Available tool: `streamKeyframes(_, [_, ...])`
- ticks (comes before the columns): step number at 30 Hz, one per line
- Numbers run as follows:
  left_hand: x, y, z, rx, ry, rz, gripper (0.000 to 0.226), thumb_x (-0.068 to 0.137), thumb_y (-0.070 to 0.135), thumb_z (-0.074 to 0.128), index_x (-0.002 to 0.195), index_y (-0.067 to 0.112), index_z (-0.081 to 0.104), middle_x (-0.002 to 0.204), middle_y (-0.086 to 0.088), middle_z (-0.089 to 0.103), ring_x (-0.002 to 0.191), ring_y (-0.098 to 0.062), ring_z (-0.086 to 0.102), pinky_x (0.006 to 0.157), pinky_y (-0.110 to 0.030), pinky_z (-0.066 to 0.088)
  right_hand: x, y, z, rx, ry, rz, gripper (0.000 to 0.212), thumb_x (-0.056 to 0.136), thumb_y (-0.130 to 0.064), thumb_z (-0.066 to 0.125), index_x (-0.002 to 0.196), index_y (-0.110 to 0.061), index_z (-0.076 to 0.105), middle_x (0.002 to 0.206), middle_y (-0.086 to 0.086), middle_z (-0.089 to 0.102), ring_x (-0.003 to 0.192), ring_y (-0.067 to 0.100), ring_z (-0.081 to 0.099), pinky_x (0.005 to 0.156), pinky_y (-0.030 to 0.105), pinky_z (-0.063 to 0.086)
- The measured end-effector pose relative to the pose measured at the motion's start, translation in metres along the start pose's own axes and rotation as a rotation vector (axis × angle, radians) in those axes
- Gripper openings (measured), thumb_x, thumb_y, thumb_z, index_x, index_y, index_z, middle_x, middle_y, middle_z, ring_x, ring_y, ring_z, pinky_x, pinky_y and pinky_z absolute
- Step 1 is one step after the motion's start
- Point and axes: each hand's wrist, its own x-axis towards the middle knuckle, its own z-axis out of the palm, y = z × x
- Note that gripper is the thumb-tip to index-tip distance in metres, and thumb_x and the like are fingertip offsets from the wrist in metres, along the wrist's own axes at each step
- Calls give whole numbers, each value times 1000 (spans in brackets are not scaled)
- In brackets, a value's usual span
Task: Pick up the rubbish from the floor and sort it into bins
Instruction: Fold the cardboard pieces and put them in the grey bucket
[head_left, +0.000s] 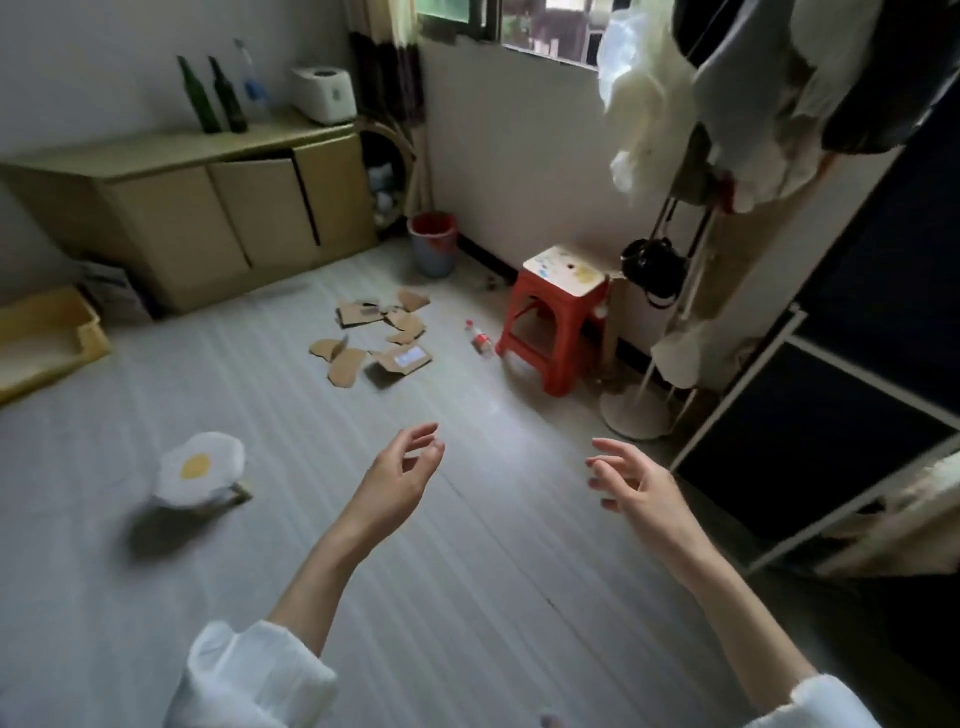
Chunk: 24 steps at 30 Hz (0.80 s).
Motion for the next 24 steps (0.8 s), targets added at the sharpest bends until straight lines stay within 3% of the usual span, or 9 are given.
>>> streamKeyframes(5, [81,-6,-62,-34,70,-15,24,94,38,45,117,35,46,124,6,51,118,-12,50,99,-34,44,98,-45,59,14,-77,-51,29,95,-16,50,123,-16,55,105,2,64,92,17,63,83,34,52])
streamKeyframes(11, [216,3,-146,12,159,12,28,95,33,47,122,27,51,125,4,53,107,-4,52,95,-28,44,249,-112,137,103,-105,-121,29,95,-16,51,123,-16,54,104,4,64,90,19,64,76,30,51])
streamKeyframes(16, [305,17,-219,110,144,-21,24,95,30,48,119,32,49,123,5,53,114,-10,52,96,-27,43,351,-177,192,164,-144,-69,28,96,-16,50,124,-14,54,107,8,64,91,20,64,80,34,52])
streamKeyframes(20, [388,18,-283,75,235,-55,20,95,29,48,115,32,51,121,6,54,109,-7,54,92,-28,45,439,-231,237,150,-178,-98,22,96,-18,50,118,-18,54,106,6,65,93,20,64,84,37,53])
streamKeyframes(24, [465,1,-322,41,199,-104,21,95,25,47,115,29,51,119,5,54,99,3,54,89,-25,43,518,-257,279,133,-181,-91,19,96,-19,49,115,-22,53,106,4,64,91,17,65,84,35,54])
